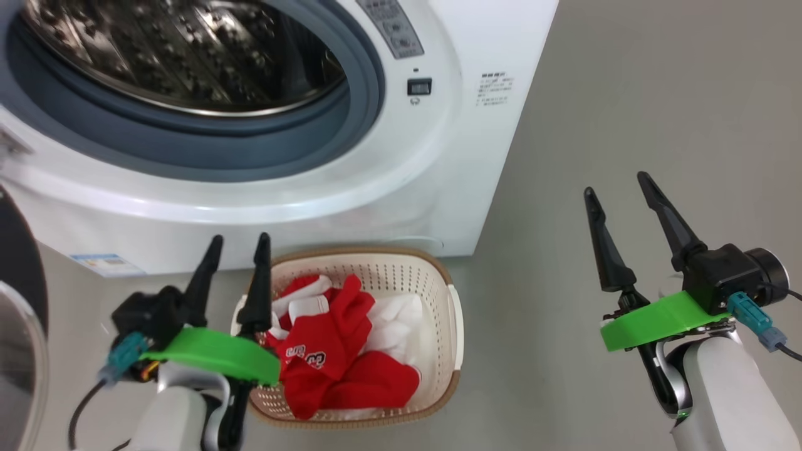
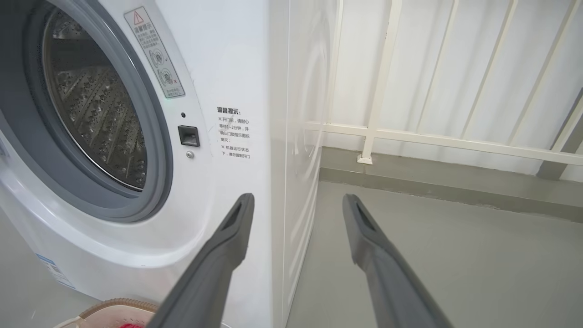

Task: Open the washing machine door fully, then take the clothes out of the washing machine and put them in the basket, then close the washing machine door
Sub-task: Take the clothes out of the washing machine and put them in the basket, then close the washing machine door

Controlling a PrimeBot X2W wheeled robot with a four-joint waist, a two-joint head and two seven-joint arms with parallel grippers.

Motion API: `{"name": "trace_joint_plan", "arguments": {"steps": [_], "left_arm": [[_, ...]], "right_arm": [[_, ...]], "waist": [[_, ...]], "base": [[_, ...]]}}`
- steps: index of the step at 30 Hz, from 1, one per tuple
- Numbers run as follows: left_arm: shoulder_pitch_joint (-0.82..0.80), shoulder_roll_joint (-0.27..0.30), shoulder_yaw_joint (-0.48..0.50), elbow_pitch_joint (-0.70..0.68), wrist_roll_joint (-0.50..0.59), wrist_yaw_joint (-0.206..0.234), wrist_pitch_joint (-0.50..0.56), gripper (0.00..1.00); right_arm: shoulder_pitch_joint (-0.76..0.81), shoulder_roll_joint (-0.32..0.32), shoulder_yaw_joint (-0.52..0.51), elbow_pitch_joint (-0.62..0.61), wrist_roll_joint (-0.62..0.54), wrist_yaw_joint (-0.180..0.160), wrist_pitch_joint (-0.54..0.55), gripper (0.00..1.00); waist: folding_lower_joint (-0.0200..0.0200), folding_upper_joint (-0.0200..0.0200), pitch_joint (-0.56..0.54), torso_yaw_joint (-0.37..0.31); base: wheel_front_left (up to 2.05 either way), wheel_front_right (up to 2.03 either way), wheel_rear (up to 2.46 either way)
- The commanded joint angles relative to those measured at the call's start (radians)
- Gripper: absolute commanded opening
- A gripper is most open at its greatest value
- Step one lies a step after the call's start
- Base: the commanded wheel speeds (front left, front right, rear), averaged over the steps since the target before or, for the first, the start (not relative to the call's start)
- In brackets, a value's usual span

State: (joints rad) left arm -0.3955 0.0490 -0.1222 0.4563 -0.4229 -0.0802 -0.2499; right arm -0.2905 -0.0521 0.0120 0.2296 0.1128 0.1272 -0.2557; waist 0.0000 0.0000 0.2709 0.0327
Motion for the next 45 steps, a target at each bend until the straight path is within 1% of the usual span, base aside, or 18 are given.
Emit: {"name": "trace_joint_plan", "arguments": {"steps": [1,8,14,20,22,29,36,45], "left_arm": [[0.031,0.030,0.041,-0.065,0.031,0.010,-0.012,1.00],[0.142,0.042,0.085,-0.247,0.136,0.025,-0.012,1.00],[0.224,0.040,0.115,-0.322,0.168,0.040,-0.012,1.00],[0.288,0.043,0.140,-0.339,0.176,0.053,-0.012,1.00],[0.312,0.042,0.149,-0.342,0.174,0.056,-0.012,1.00],[0.382,0.041,0.158,-0.341,0.172,0.059,-0.012,1.00],[0.424,0.046,0.164,-0.344,0.171,0.070,-0.012,1.00],[0.437,0.055,0.166,-0.363,0.165,0.080,-0.008,1.00]], "right_arm": [[0.012,0.002,0.014,-0.017,-0.011,0.003,-0.006,1.00],[0.032,0.002,0.010,0.000,-0.001,0.003,-0.006,1.00],[0.064,0.002,0.023,0.008,0.011,0.003,-0.006,1.00],[0.110,0.002,0.024,0.000,0.013,0.003,-0.006,1.00],[0.132,0.002,0.021,-0.010,-0.015,0.003,-0.006,1.00],[0.205,0.002,0.024,-0.030,-0.008,0.003,-0.006,1.00],[0.225,0.002,0.032,-0.043,-0.006,0.003,-0.006,1.00],[0.226,0.002,0.032,-0.048,-0.007,0.003,-0.006,1.00]], "waist": [[0.0000,0.0000,-0.039,0.007],[0.0000,0.0000,-0.094,0.007],[0.0000,0.0000,-0.147,0.002],[0.0000,0.0000,-0.194,-0.006],[0.0000,0.0000,-0.213,-0.010],[0.0000,0.0000,-0.275,-0.021],[0.0000,0.0000,-0.292,-0.032],[0.0000,0.0000,-0.288,-0.036]], "base": [[0.00,0.00,0.00],[0.00,0.00,0.00],[0.00,0.00,0.00],[0.00,0.00,0.00],[0.00,0.00,0.00],[0.00,0.00,0.00],[0.00,0.00,0.00],[0.00,0.00,0.00]]}}
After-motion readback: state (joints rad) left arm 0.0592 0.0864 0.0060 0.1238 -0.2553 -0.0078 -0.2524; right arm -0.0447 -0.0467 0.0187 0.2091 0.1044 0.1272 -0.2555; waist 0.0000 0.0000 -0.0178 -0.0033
